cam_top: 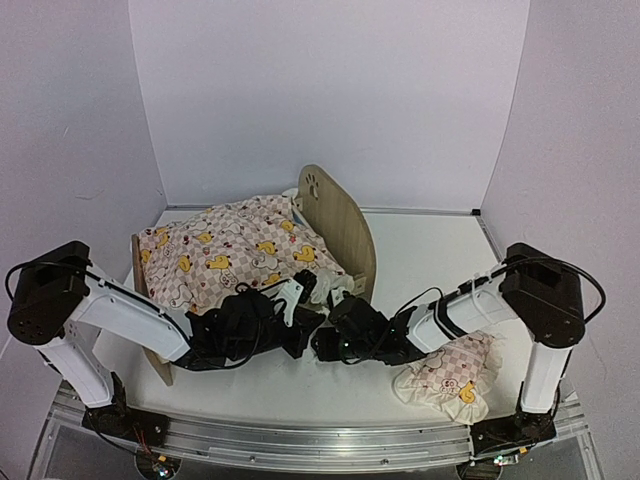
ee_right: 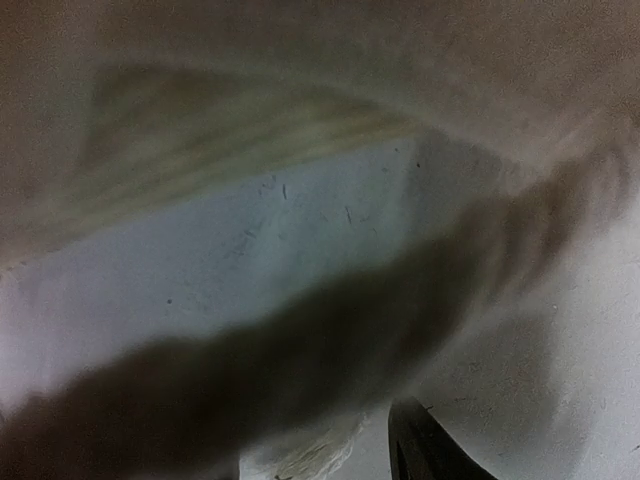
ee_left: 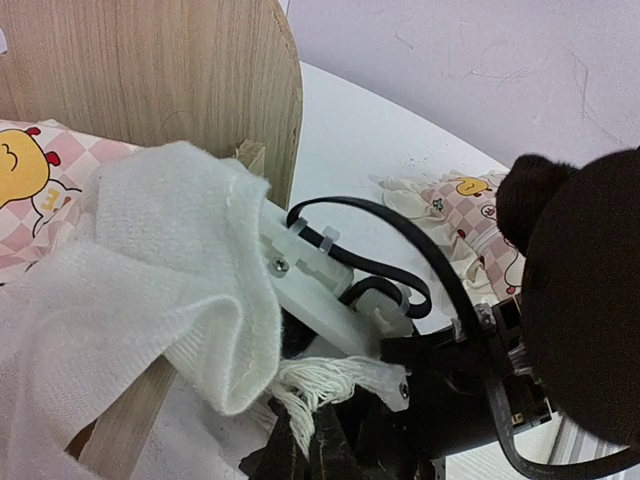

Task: Set up the pet bed

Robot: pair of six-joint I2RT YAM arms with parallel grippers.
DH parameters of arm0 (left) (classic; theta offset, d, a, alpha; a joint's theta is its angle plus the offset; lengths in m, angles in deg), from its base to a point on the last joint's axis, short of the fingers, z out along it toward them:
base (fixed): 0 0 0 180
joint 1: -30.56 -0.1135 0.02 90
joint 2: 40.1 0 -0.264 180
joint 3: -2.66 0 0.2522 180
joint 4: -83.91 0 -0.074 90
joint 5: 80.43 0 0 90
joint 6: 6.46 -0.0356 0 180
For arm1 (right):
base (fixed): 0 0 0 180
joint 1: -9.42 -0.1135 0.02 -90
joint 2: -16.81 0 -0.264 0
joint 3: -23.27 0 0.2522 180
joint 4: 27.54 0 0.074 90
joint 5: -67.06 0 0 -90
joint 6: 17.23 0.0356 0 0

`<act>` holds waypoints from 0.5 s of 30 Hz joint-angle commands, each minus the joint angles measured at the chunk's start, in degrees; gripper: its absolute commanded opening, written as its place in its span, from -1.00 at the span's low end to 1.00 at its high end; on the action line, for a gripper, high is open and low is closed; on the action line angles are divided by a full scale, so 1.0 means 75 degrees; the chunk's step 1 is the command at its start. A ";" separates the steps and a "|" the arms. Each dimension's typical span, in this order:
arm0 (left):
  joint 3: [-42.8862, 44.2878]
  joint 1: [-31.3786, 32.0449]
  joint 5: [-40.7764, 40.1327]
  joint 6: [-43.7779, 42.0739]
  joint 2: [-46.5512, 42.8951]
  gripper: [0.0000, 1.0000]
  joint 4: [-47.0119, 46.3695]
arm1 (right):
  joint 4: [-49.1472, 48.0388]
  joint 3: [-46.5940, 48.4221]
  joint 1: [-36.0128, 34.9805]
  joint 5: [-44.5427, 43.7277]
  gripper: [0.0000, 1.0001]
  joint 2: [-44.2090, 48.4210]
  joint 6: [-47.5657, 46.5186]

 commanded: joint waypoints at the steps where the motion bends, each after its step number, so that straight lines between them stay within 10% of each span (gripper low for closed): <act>1: -0.0131 -0.0035 -0.0137 -0.0086 -0.0454 -1.00 -0.0181 | 0.1118 0.0533 -0.0245 -0.1134 -0.07 -0.0394 -0.0186; 6: -0.0297 -0.0036 0.0157 -0.0149 -0.0616 -1.00 -0.0185 | 0.1348 -0.0025 -0.0269 -0.1938 -0.40 -0.0238 0.0027; 8: -0.0288 0.0004 0.0455 -0.0284 -0.0598 -1.00 -0.0179 | 0.1346 -0.0503 -0.0263 -0.2238 -0.93 0.0231 0.0132; 15: -0.0132 0.0715 0.1013 -0.0446 -0.0028 -1.00 -0.0093 | -0.0518 -0.2702 -0.0263 -0.0482 -1.00 0.3414 -0.1715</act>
